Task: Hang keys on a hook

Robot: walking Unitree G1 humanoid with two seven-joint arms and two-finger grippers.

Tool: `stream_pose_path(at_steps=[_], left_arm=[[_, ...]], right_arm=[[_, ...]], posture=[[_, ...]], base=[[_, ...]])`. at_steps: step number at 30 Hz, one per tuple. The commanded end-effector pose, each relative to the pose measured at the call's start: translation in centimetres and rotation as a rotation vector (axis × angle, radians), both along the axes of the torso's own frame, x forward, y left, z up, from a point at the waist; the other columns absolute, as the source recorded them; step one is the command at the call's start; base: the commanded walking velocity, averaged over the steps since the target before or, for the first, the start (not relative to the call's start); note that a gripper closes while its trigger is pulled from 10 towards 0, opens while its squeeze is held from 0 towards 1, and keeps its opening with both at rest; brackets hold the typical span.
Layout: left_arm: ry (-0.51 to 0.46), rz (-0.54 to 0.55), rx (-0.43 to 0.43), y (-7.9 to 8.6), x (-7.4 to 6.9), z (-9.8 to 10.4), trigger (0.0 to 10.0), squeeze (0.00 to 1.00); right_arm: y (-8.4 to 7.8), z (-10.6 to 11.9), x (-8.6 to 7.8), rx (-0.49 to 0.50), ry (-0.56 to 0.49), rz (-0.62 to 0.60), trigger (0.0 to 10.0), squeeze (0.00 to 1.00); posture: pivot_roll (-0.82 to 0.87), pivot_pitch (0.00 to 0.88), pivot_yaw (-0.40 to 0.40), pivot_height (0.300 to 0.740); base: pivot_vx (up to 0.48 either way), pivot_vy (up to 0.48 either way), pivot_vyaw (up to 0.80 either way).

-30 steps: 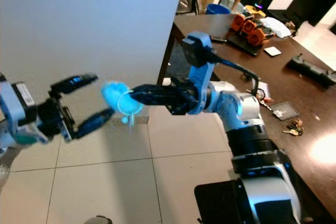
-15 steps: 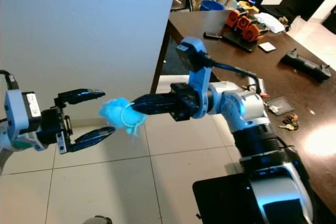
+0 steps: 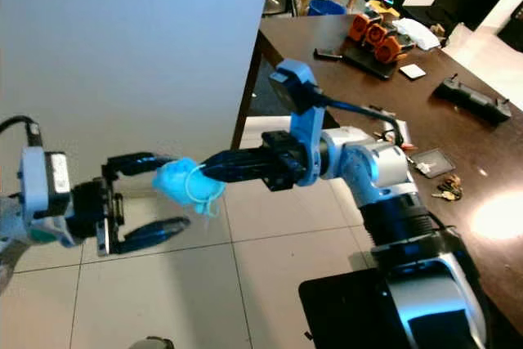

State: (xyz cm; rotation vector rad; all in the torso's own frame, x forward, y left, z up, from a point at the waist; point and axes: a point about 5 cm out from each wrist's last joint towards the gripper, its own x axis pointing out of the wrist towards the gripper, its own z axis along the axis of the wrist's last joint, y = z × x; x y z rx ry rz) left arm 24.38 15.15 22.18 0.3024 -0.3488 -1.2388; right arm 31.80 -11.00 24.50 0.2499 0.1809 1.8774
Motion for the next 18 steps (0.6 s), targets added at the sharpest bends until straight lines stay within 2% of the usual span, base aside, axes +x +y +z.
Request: stream_pose_path(at_steps=[1, 8, 9, 10, 11, 12, 18], left_arm=[[0.023, -0.046, -0.001, -0.7, -0.5, -0.3, 10.0, 0.0], [0.06, -0.08, -0.033, -1.6, -0.8, -0.8, 10.0, 0.0], [0.062, -0.076, -0.049, -1.7, -0.6, -0.7, 8.9, 0.0], [0.062, -0.076, -0.049, -1.7, -0.6, -0.7, 8.9, 0.0], [0.064, -0.072, -0.061, -1.8, -0.5, -0.7, 0.3, 0.0], [0.066, -0.067, -0.072, -1.8, -0.4, -0.6, 0.0, 0.0], [0.071, -0.063, -0.082, -1.9, -0.3, -0.5, 0.0, 0.0]], right_arm=[[0.0, 0.2, -0.1, 0.012, -0.014, 0.009, 10.0, 0.0], [0.4, 0.1, -0.1, 0.027, -0.018, 0.02, 10.0, 0.0], [0.5, 0.0, -0.1, 0.03, -0.017, 0.025, 10.0, 0.0], [0.5, 0.0, -0.1, 0.03, -0.017, 0.025, 10.0, 0.0], [0.6, 0.0, -0.1, 0.033, -0.017, 0.026, 10.0, 0.0], [0.7, 0.0, -0.1, 0.037, -0.018, 0.026, 10.0, 0.0], [0.7, 0.1, 0.0, 0.041, -0.019, 0.024, 10.0, 0.0]], posture=[[0.24, 0.0, -0.103, 0.74], [0.24, 0.0, -0.1, 0.74], [0.24, 0.002, -0.099, 0.74], [0.24, 0.002, -0.099, 0.74], [0.24, 0.002, -0.1, 0.74], [0.24, 0.002, -0.099, 0.74], [0.24, 0.004, -0.099, 0.74]], base=[[0.0, 0.0, 0.0], [0.0, 0.0, 0.0], [0.0, 0.0, 0.0], [0.0, 0.0, 0.0], [0.0, 0.0, 0.0], [0.0, 0.0, 0.0], [0.0, 0.0, 0.0]])
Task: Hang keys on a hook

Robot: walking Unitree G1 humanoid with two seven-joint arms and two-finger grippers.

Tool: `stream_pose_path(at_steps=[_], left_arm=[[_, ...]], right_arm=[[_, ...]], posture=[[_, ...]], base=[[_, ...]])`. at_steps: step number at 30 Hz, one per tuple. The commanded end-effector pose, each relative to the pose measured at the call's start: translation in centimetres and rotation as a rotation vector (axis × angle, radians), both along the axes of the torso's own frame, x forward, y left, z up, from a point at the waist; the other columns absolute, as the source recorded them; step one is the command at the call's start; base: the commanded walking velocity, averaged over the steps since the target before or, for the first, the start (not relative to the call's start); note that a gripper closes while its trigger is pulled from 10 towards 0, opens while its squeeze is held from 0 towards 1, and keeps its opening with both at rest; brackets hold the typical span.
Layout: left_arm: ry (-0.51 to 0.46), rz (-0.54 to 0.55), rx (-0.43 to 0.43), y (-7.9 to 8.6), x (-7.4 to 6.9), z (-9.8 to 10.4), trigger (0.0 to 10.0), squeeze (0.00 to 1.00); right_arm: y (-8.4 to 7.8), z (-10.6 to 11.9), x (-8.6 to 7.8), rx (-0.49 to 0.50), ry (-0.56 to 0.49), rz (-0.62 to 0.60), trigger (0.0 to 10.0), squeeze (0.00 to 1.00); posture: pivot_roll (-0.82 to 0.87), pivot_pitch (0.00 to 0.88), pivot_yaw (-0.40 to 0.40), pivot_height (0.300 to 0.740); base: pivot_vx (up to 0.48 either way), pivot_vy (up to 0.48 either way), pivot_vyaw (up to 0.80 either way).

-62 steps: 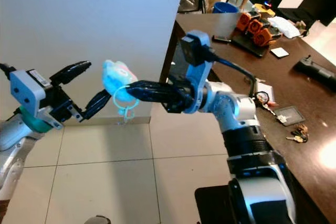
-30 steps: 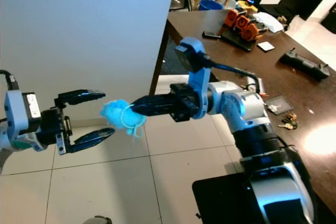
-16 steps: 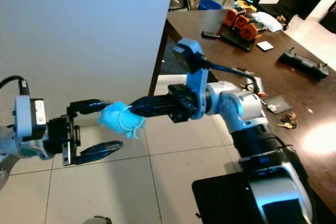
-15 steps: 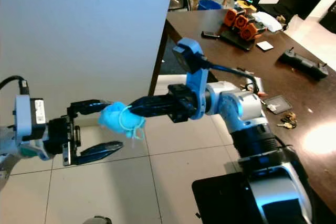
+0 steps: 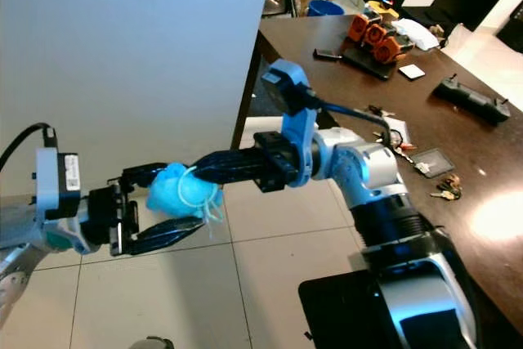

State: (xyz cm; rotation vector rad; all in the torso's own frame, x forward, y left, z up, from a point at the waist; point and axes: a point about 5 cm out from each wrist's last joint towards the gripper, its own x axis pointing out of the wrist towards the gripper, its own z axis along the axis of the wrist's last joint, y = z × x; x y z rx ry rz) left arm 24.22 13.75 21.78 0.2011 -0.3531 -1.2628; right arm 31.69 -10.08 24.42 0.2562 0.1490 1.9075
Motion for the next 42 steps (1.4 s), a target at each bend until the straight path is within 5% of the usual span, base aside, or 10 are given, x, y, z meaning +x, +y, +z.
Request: stream_pose_path(at_steps=[1, 17, 22, 23, 36, 40, 42], left_arm=[[0.016, -0.029, -0.01, -0.5, -0.2, -0.1, 0.0, 0.0], [0.01, -0.013, -0.053, -0.5, 0.1, 0.4, 0.0, 0.0], [-0.014, 0.052, -0.076, -0.1, 0.7, 0.7, 0.0, 0.0], [-0.027, 0.093, -0.082, 0.3, 1.1, 0.9, 0.0, 0.0], [-0.048, 0.307, -0.154, 3.0, 2.5, 1.8, 0.0, 0.0], [-0.027, 0.361, -0.186, 3.8, 2.9, 2.7, 0.0, 0.0], [-0.012, 0.399, -0.276, 4.5, 3.3, 4.3, 0.0, 0.0]], right_arm=[[-0.3, 0.1, 0.1, 0.013, -0.006, -0.002, 10.0, 0.0], [-0.3, 0.1, 0.2, 0.038, -0.013, -0.026, 10.0, 0.0], [0.5, -0.6, 0.7, 0.047, -0.103, -0.125, 10.0, 0.0], [0.7, -0.7, 1.0, 0.063, -0.106, -0.171, 10.0, 1.0], [-2.0, 0.3, 3.5, 0.251, -0.044, -0.531, 10.0, 1.0], [-3.4, 1.3, 3.5, 0.331, -0.054, -0.571, 10.0, 1.0], [-4.5, 1.9, 2.7, 0.372, -0.075, -0.52, 10.0, 1.0]], posture=[[0.24, 0.004, -0.099, 0.74], [0.23, 0.007, -0.094, 0.74], [0.24, 0.008, -0.095, 0.74], [0.24, 0.008, -0.095, 0.74], [0.23, 0.006, -0.085, 0.74], [0.23, 0.005, -0.087, 0.74], [0.23, 0.004, -0.09, 0.74]], base=[[0.0, 0.0, 0.0], [0.0, 0.0, 0.0], [0.0, 0.0, 0.0], [0.0, 0.0, 0.0], [0.0, 0.0, 0.0], [0.0, 0.0, 0.0], [0.0, 0.0, 0.0]])
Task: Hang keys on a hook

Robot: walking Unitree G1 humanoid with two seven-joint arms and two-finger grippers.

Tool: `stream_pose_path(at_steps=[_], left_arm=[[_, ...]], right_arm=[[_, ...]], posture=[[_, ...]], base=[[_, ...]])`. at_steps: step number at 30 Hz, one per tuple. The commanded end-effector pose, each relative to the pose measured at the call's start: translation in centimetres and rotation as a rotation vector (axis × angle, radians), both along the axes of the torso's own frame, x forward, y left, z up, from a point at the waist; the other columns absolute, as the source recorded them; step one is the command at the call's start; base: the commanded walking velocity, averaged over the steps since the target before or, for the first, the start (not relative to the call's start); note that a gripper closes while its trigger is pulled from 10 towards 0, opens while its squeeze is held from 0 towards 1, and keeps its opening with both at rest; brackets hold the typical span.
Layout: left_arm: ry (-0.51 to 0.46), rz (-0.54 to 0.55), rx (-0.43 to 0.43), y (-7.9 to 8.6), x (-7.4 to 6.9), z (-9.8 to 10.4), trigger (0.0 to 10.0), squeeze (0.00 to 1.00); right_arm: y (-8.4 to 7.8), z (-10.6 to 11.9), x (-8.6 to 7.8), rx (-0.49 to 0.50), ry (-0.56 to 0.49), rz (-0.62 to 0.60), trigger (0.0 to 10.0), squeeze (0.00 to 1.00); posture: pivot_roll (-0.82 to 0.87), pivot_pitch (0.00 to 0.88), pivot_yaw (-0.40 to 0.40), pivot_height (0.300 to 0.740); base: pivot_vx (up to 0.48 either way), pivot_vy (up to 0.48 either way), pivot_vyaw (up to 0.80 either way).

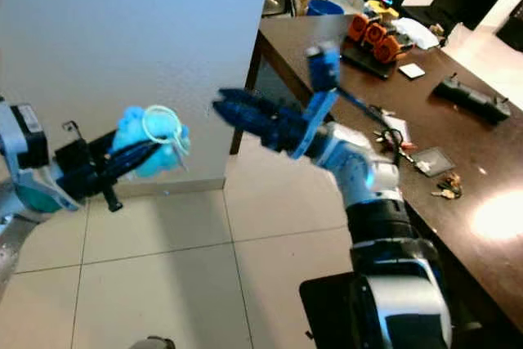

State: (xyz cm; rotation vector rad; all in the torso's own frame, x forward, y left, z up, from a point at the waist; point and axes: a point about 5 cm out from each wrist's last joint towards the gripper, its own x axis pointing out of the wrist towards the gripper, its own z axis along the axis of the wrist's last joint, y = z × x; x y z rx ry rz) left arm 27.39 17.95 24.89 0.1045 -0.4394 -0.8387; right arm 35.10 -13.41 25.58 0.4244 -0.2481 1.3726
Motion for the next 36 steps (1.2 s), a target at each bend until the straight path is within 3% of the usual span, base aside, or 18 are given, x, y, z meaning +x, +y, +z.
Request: stream_pose_path(at_steps=[1, 2, 3, 4, 7, 8, 9, 16, 20, 24, 25, 28, 31, 35, 36], left_arm=[[0.0, 0.012, -0.073, 0.3, 0.2, 1.2, 0.0, 0.0], [0.0, 0.012, -0.073, 0.3, 0.2, 1.2, 0.0, 0.0], [-0.011, 0.01, -0.137, 0.4, 0.2, 2.0, 0.8, 0.0], [-0.041, 0.003, -0.232, 0.3, 0.3, 3.3, 5.8, 0.0], [-0.064, -0.004, -0.303, 0.1, 0.2, 4.3, 5.9, 0.0], [-0.079, -0.015, -0.378, -0.1, 0.2, 5.1, 8.7, 0.0], [-0.1, -0.027, -0.435, -0.6, 0.2, 5.7, 10.0, 0.0], [-0.214, -0.005, -0.487, -2.2, 0.2, 5.9, 10.0, 0.0], [-0.169, 0.009, -0.449, -3.3, 0.9, 4.7, 10.0, 0.0], [-0.133, 0.019, -0.423, -3.6, 1.2, 4.2, 10.0, 0.0], [-0.11, 0.046, -0.355, -3.8, 1.5, 3.7, 10.0, 0.0], [-0.094, 0.059, -0.298, -4.1, 1.6, 3.3, 10.0, 0.0], [-0.1, 0.067, -0.273, -4.2, 1.7, 3.1, 10.0, 0.0], [-0.104, 0.083, -0.278, -4.1, 1.9, 3.1, 10.0, 0.0], [-0.105, 0.087, -0.28, -4.0, 1.9, 3.1, 10.0, 0.0]], right_arm=[[-1.2, 0.7, -0.8, 0.033, -0.045, 0.031, 10.0, 1.0], [-1.2, 0.7, -0.8, 0.033, -0.045, 0.031, 10.0, 1.0], [-1.5, 0.7, -1.2, 0.046, -0.052, 0.055, 10.0, 0.46], [-1.4, 0.4, -1.3, 0.064, -0.04, 0.052, 10.0, 0.0], [-1.3, 0.0, -1.4, 0.075, -0.03, 0.045, 10.0, 0.0], [-0.9, -0.6, -1.5, 0.089, -0.012, 0.034, 10.0, 0.0], [-0.3, -1.2, -1.5, 0.113, 0.012, 0.023, 10.0, 0.0], [2.7, -2.2, -1.8, 0.275, 0.139, 0.073, 10.0, 0.0], [4.4, -2.5, -2.4, 0.306, 0.142, 0.129, 10.0, 0.0], [4.0, -1.6, -2.3, 0.354, 0.131, 0.129, 10.0, 0.0], [3.5, -0.2, -2.2, 0.369, 0.085, 0.109, 10.0, 0.0], [3.2, 1.0, -2.5, 0.358, 0.018, 0.099, 10.0, 0.0], [2.9, 1.9, -2.7, 0.316, -0.039, 0.071, 10.0, 0.0], [1.3, 4.3, -2.8, 0.271, -0.16, -0.017, 10.0, 0.0], [1.6, 4.6, -2.5, 0.171, -0.203, -0.098, 10.0, 0.0]], posture=[[0.23, 0.004, -0.09, 0.74], [0.23, 0.004, -0.09, 0.74], [0.23, 0.003, -0.09, 0.74], [0.23, 0.004, -0.089, 0.74], [0.23, 0.004, -0.088, 0.74], [0.22, 0.005, -0.086, 0.74], [0.22, 0.004, -0.082, 0.74], [0.22, 0.007, -0.075, 0.74], [0.22, 0.01, -0.072, 0.74], [0.22, 0.01, -0.069, 0.74], [0.22, 0.012, -0.069, 0.74], [0.22, 0.012, -0.069, 0.74], [0.22, 0.013, -0.069, 0.74], [0.23, 0.014, -0.07, 0.74], [0.22, 0.016, -0.07, 0.74]], base=[[0.0, 0.0, 0.0], [0.0, 0.0, 0.0], [0.0, 0.0, 0.0], [0.0, 0.0, 0.0], [0.0, 0.0, 0.0], [0.0, 0.0, 0.0], [0.0, 0.0, 0.0], [0.0, 0.0, 0.0], [0.0, 0.0, 0.0], [0.0, 0.0, 0.0], [0.0, 0.0, 0.0], [0.0, 0.0, 0.0], [0.0, 0.0, 0.0], [0.0, 0.0, 0.0], [0.0, 0.0, 0.0]])
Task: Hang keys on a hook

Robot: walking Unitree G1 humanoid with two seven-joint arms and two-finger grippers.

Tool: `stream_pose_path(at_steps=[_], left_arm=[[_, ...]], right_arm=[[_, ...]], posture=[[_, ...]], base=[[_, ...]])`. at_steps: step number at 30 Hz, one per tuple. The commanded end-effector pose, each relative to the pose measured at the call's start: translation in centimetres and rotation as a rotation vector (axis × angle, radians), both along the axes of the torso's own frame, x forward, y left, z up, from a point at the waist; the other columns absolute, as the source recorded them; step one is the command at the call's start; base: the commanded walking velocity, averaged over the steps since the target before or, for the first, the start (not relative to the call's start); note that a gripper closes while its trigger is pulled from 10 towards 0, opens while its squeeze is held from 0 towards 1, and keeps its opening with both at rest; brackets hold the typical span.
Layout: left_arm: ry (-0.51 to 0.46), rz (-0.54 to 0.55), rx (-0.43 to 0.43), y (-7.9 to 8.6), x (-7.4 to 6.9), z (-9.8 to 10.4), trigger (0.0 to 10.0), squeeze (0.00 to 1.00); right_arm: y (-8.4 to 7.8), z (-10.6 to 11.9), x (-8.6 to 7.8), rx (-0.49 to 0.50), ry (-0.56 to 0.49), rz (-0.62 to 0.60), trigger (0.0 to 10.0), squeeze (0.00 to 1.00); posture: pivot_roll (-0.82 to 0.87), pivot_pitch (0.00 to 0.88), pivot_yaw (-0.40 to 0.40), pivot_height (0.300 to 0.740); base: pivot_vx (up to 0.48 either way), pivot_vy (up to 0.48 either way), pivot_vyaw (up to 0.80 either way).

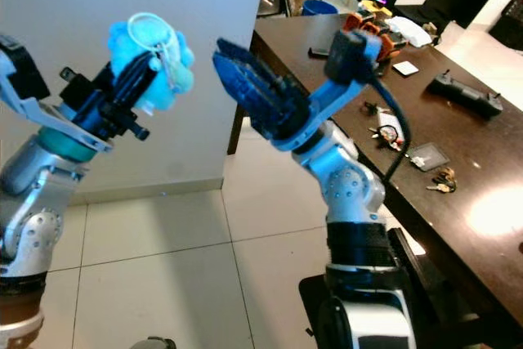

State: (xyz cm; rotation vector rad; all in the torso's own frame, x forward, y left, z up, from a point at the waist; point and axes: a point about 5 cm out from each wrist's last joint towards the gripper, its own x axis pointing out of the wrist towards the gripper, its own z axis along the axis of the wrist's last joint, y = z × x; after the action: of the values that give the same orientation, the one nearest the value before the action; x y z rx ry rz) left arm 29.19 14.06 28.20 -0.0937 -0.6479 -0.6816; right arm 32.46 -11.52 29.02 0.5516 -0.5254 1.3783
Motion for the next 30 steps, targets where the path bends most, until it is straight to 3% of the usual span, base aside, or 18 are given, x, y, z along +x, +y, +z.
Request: stream_pose_path(at_steps=[1, 3, 6, 8, 10, 13, 15, 21, 23, 24, 27, 28, 30], left_arm=[[0.004, 0.001, 0.004, -0.2, 0.1, -0.2, 10.0, 0.0], [0.003, 0.005, 0.002, -0.1, 0.1, 0.0, 10.0, 0.0], [0.002, 0.008, -0.001, -0.1, 0.1, 0.0, 10.0, 0.0], [0.006, 0.012, -0.003, -0.2, 0.2, 0.1, 10.0, 0.0], [0.008, 0.013, -0.005, -0.3, 0.2, 0.2, 10.0, 0.0], [0.019, -0.014, 0.021, -0.4, 0.1, 0.0, 10.0, 0.0], [0.03, -0.094, 0.097, -0.4, -0.6, -0.5, 10.0, 0.0], [0.06, -0.186, 0.189, 0.1, -1.5, -1.1, 10.0, 0.0], [0.089, -0.203, 0.225, 0.9, -1.5, -1.2, 10.0, 0.0], [0.089, -0.203, 0.225, 0.9, -1.5, -1.2, 10.0, 0.0], [0.107, -0.241, 0.255, 1.3, -1.8, -1.2, 10.0, 0.0], [0.107, -0.241, 0.255, 1.3, -1.8, -1.2, 10.0, 0.0], [0.108, -0.347, 0.274, 1.3, -2.7, -0.9, 10.0, 0.0]], right_arm=[[-0.3, 1.1, 0.2, -0.074, -0.067, -0.117, 10.0, 0.0], [0.8, 0.8, 0.8, -0.246, -0.125, -0.265, 10.0, 0.0], [1.5, 0.4, 1.0, -0.323, -0.161, -0.325, 10.0, 0.0], [2.7, -0.4, 1.3, -0.416, -0.23, -0.439, 10.0, 0.0], [3.0, -0.5, 1.3, -0.419, -0.242, -0.463, 10.0, 0.0], [2.4, 0.2, 1.4, -0.347, -0.213, -0.469, 10.0, 0.0], [0.8, 1.5, 1.3, -0.257, -0.182, -0.408, 10.0, 0.0], [-1.1, 3.7, 0.1, -0.272, -0.306, -0.323, 10.0, 0.0], [-2.2, 5.6, -1.1, -0.385, -0.463, -0.289, 10.0, 0.0], [-2.2, 5.6, -1.1, -0.385, -0.463, -0.289, 10.0, 0.0], [-2.6, 6.1, -2.4, -0.57, -0.612, -0.213, 10.0, 0.0], [-2.6, 6.1, -2.4, -0.57, -0.612, -0.213, 10.0, 0.0], [-3.6, 6.6, -4.1, -0.566, -0.631, 0.006, 10.0, 0.0]], posture=[[0.22, 0.016, -0.07, 0.74], [0.22, 0.017, -0.07, 0.74], [0.22, 0.017, -0.071, 0.74], [0.22, 0.021, -0.072, 0.74], [0.22, 0.022, -0.072, 0.74], [0.22, 0.024, -0.068, 0.74], [0.22, 0.023, -0.069, 0.74], [0.22, 0.021, -0.066, 0.74], [0.22, 0.019, -0.064, 0.74], [0.22, 0.019, -0.064, 0.74], [0.22, 0.015, -0.063, 0.74], [0.22, 0.015, -0.063, 0.74], [0.22, 0.012, -0.071, 0.74]], base=[[0.0, 0.0, 0.0], [0.0, 0.0, 0.0], [0.0, 0.0, 0.0], [0.0, 0.0, 0.0], [0.0, 0.0, 0.0], [0.0, 0.0, 0.0], [0.0, 0.0, 0.0], [0.0, 0.0, 0.0], [0.0, 0.0, 0.0], [0.0, 0.0, 0.0], [0.0, 0.0, 0.0], [0.0, 0.0, 0.0], [0.0, 0.0, 0.0]])
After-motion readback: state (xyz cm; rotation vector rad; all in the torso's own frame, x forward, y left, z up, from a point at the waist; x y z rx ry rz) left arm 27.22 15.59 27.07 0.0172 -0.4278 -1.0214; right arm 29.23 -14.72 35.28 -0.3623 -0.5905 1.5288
